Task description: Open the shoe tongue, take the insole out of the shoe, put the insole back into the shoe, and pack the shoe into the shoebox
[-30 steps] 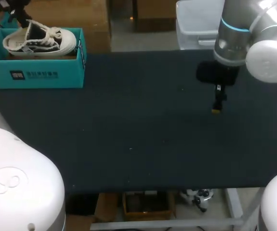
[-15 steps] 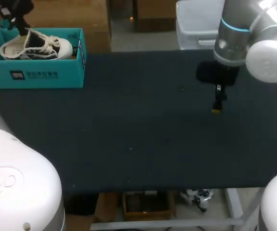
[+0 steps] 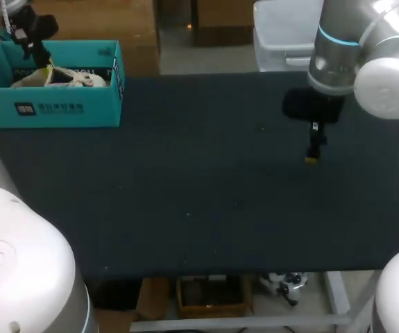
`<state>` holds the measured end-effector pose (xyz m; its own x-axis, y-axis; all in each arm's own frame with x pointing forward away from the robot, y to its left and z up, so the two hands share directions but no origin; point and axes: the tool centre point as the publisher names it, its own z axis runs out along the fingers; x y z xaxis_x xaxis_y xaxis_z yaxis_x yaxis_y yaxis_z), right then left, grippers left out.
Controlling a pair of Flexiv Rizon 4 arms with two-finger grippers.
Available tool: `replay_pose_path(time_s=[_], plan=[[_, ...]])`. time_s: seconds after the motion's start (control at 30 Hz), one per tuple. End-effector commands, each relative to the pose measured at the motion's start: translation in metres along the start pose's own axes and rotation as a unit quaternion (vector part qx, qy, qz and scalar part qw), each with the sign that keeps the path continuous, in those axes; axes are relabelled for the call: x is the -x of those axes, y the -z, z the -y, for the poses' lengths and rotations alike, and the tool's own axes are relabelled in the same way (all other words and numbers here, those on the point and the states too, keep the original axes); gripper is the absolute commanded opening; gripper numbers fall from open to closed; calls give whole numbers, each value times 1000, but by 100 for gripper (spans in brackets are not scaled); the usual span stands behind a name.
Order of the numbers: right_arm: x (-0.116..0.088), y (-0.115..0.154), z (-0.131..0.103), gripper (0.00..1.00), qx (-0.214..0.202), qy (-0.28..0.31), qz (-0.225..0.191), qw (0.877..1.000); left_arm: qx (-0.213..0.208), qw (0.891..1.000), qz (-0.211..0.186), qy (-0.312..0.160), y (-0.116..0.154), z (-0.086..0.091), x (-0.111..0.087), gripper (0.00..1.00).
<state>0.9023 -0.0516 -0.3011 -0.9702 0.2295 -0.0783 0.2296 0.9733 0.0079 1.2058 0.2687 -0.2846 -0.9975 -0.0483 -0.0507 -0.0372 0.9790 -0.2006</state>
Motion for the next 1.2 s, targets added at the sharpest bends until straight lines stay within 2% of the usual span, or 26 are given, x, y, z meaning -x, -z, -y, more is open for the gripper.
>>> replay_pose_path(time_s=[0.03, 0.1, 0.3, 0.6, 0.73, 1.0, 1.17, 1.2], plan=[[-1, 0, 1, 100, 0, 0, 0, 1000, -1, 999, -43, 5, -12, -4, 17, 89], [-1, 0, 1, 100, 0, 0, 0, 1000, -1, 999, -44, 7, -13, -4, 17, 100], [-1, 0, 1, 100, 0, 0, 0, 1000, -2, 999, -40, 1, 1, 6, 6, 100], [-1, 0, 1, 100, 0, 0, 0, 1000, 2, 1000, -21, -18, 46, 43, -30, 100], [-1, 0, 1, 100, 0, 0, 0, 1000, 9, 1000, -13, -21, 57, 59, -45, 100], [-1, 0, 1, 100, 0, 0, 0, 1000, 18, 999, 4, -28, 74, 96, -99, 100], [-1, 0, 1, 100, 0, 0, 0, 1000, 24, 999, 11, -27, 70, 113, -137, 100], [-1, 0, 1, 100, 0, 0, 0, 1000, 24, 999, 11, -27, 70, 113, -137, 100]])
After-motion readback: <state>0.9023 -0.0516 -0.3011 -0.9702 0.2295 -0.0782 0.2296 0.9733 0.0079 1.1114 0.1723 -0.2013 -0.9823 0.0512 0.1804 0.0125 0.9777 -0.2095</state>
